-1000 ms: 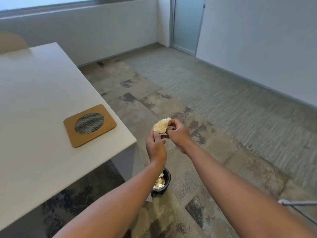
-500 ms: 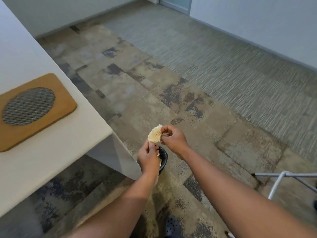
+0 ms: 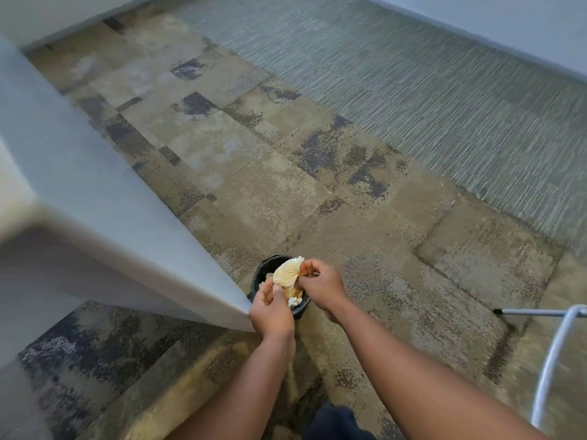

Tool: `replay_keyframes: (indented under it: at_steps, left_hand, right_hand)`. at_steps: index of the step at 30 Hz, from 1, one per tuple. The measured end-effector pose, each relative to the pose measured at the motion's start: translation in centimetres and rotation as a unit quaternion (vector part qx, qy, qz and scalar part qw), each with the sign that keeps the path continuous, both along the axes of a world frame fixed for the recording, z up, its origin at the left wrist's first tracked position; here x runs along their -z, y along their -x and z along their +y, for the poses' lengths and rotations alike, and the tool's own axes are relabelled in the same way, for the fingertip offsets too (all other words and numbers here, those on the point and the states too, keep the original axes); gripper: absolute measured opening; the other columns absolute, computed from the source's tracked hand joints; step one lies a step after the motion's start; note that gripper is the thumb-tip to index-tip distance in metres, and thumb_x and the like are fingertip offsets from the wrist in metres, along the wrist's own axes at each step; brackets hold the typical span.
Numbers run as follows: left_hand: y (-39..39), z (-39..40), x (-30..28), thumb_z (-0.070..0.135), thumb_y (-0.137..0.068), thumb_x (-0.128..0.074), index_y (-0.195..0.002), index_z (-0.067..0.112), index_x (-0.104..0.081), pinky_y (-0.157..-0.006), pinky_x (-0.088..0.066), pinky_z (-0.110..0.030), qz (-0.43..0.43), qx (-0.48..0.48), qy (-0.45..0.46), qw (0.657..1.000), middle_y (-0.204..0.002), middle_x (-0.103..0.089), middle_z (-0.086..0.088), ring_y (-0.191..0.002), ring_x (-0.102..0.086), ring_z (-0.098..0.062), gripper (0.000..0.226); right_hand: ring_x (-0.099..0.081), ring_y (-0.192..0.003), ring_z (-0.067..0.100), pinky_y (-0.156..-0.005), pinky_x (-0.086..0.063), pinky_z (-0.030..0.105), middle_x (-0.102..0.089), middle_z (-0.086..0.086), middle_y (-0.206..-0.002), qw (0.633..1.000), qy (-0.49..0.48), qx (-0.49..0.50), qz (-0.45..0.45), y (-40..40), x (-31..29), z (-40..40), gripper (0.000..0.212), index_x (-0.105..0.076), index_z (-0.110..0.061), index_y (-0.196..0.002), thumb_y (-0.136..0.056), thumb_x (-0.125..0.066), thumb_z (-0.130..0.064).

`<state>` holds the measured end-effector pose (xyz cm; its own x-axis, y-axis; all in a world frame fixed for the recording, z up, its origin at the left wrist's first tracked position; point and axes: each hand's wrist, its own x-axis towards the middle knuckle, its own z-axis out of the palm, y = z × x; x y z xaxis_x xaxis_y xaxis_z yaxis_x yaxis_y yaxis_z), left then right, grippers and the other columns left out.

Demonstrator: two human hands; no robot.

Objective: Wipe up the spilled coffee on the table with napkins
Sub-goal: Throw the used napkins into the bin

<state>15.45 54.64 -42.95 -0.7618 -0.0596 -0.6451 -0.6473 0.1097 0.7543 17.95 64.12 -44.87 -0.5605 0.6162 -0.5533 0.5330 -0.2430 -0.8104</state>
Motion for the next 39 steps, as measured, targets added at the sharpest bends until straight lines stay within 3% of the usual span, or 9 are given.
replay_keyframes:
  at_steps: [3, 5, 8, 10, 13, 23, 29, 33, 39]
  left_hand:
    - [1.1, 0.6, 1.3, 0.011, -0.101, -0.052, -0.147, 0.023, -0.047, -0.082, -0.046, -0.026, -0.01, 0.02, 0.023, 0.999, -0.133, -0.061, 0.001, -0.101, -0.061, -0.013, 0.048]
    - [1.9, 0.5, 2.6, 0.01, -0.101, -0.049, -0.158, 0.025, -0.026, -0.065, -0.04, -0.017, -0.022, 0.031, 0.037, 0.999, -0.145, -0.051, 0.004, -0.079, -0.053, -0.001, 0.063]
    - [2.5, 0.1, 3.6, 0.009, -0.102, -0.045, -0.16, 0.024, -0.016, -0.057, -0.039, -0.018, -0.051, 0.067, 0.046, 0.995, -0.155, -0.041, 0.006, -0.068, -0.047, 0.0, 0.067]
    - [2.3, -0.1, 3.4, 0.007, -0.103, -0.043, -0.16, 0.022, -0.016, -0.076, -0.044, -0.02, -0.059, 0.085, 0.052, 0.993, -0.158, -0.037, 0.004, -0.095, -0.059, -0.009, 0.066]
    - [1.9, -0.4, 2.7, 0.006, -0.103, -0.041, -0.159, 0.02, -0.022, -0.097, -0.031, -0.025, -0.059, 0.107, 0.056, 0.991, -0.158, -0.037, -0.001, -0.139, -0.041, -0.021, 0.061]
    - [0.2, -0.4, -5.1, 0.009, -0.105, -0.038, -0.157, 0.021, -0.029, -0.11, -0.033, -0.033, 0.026, 0.202, 0.083, 0.975, -0.157, -0.04, -0.002, -0.142, -0.04, -0.022, 0.054]
    - [-0.6, 0.6, -11.5, 0.02, -0.107, -0.037, -0.157, 0.024, -0.029, -0.116, -0.032, -0.044, 0.101, 0.309, 0.1, 0.941, -0.159, -0.036, 0.0, -0.144, -0.035, -0.023, 0.051]
    - [-1.0, 0.8, -15.3, 0.027, -0.107, -0.037, -0.156, 0.026, -0.028, -0.101, -0.037, -0.031, 0.174, 0.387, 0.123, 0.897, -0.159, -0.036, 0.001, -0.133, -0.043, -0.012, 0.05]
    - [-1.4, 1.7, -20.8, 0.03, -0.106, -0.042, -0.157, 0.022, -0.029, -0.113, -0.032, -0.041, 0.24, 0.453, 0.156, 0.844, -0.158, -0.038, -0.002, -0.145, -0.035, -0.022, 0.054]
  right_hand:
    - [-0.067, -0.096, 0.02, -0.089, -0.056, 0.037, -0.069, 0.0, -0.101, 1.0, 0.009, -0.024, -0.009, 0.8, 2.0, 0.6, 0.029, -0.064, -0.018, -0.104, -0.082, -0.064, -0.001]
    - [-0.064, -0.101, 0.017, -0.09, -0.054, 0.032, -0.066, -0.003, -0.111, 0.998, 0.006, -0.056, -0.04, 0.5, 3.1, 1.1, 0.041, -0.06, -0.018, -0.119, -0.084, -0.056, 0.003]
    - [-0.06, -0.103, 0.013, -0.091, -0.051, 0.029, -0.064, -0.004, -0.111, 0.994, -0.019, -0.064, -0.083, -0.5, 4.0, 1.5, 0.038, -0.062, -0.02, -0.113, -0.084, -0.055, 0.004]
    - [-0.061, -0.102, 0.014, -0.093, -0.053, 0.032, -0.065, -0.003, -0.108, 0.993, -0.025, -0.063, -0.097, -0.9, 3.9, 1.5, 0.032, -0.062, -0.022, -0.102, -0.083, -0.057, 0.003]
    - [-0.062, -0.1, 0.015, -0.092, -0.054, 0.035, -0.066, -0.002, -0.106, 0.994, -0.022, -0.058, -0.093, -0.9, 2.6, 1.5, 0.031, -0.062, -0.021, -0.098, -0.082, -0.055, 0.004]
    - [-0.061, -0.097, 0.014, -0.086, -0.051, 0.028, -0.066, -0.004, -0.104, 0.993, -0.083, -0.065, -0.061, -1.9, -7.0, 2.4, 0.02, -0.064, -0.019, -0.105, -0.087, -0.062, -0.011]
    - [-0.059, -0.094, 0.011, -0.077, -0.047, 0.025, -0.063, -0.003, -0.109, 0.985, -0.139, -0.093, -0.052, -3.0, -14.0, 3.0, 0.022, -0.061, -0.021, -0.112, -0.09, -0.06, -0.026]
    - [-0.056, -0.114, 0.017, -0.092, -0.048, 0.032, -0.057, -0.002, -0.128, 0.97, -0.201, -0.122, -0.061, -4.1, -18.3, 3.4, 0.038, -0.056, -0.02, -0.128, -0.092, -0.057, -0.034]
    - [-0.035, -0.137, 0.02, -0.11, -0.034, 0.037, -0.042, -0.001, -0.148, 0.93, -0.32, -0.167, -0.07, -5.5, -23.4, 4.1, 0.05, -0.045, -0.017, -0.14, -0.095, -0.053, -0.036]
